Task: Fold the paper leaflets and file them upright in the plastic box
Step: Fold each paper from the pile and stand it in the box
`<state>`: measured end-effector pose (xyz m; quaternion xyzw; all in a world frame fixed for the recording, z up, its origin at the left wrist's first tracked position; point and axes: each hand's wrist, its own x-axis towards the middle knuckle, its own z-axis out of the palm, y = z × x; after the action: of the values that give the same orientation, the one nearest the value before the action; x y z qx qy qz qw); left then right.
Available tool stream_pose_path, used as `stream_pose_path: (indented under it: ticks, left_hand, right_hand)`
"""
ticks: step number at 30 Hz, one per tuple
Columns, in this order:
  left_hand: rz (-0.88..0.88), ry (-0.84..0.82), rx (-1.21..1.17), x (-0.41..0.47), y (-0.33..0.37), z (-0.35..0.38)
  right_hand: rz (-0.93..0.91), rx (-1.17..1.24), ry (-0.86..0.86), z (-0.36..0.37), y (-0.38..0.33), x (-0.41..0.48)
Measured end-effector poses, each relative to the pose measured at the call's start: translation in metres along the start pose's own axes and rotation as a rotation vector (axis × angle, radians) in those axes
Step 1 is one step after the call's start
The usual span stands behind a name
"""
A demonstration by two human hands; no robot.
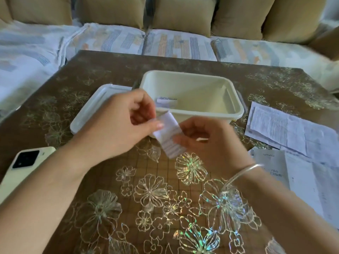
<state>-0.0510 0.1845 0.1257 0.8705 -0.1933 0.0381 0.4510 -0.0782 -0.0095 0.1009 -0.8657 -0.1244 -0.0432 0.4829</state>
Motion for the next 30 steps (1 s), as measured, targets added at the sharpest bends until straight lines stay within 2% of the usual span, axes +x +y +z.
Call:
stream_pose_path:
  ticks: [3, 7, 9, 11, 15, 19, 22, 25, 27, 30]
  left_hand:
    - [0.055, 0.099, -0.062, 0.035, 0.009, -0.007]
    - [0.043, 0.185, 0.045, 0.088, -0.005, -0.008]
    - [0.071, 0.096, 0.177, 0.108, -0.013, -0.004]
    - [0.119, -0.062, 0.359, 0.123, -0.017, 0.003]
    - [0.118, -0.322, 0.640, 0.144, -0.026, 0.018]
    - [0.091, -0.425, 0.876, 0.157, -0.038, 0.028]
    - [0.051, -0.471, 0.897, 0.161, -0.049, 0.033]
    - [0.081, -0.407, 0.861, 0.160, -0.053, 0.030]
    - [0.111, -0.292, 0.764, 0.159, -0.054, 0.021]
    - [0.145, -0.063, 0.547, 0.153, -0.056, 0.005]
  right_hand:
    - [-0.069, -0.021, 0.056, -0.033, -0.015, 0.037]
    - [-0.075, -0.432, 0.207, -0.072, -0.002, 0.098]
    - [-0.063, -0.642, 0.156, -0.077, 0.012, 0.121]
    - [-0.035, -0.794, 0.035, -0.073, 0.025, 0.137]
    - [-0.013, -0.995, -0.117, -0.055, 0.036, 0.156]
    - [-0.025, -1.081, -0.192, -0.042, 0.042, 0.169]
    - [-0.039, -1.121, -0.243, -0.033, 0.045, 0.174]
    - [-0.042, -1.120, -0.307, -0.021, 0.046, 0.180]
    - [-0.026, -1.084, -0.351, -0.012, 0.046, 0.185]
    - [-0.031, -1.057, -0.319, 0.002, 0.049, 0.191]
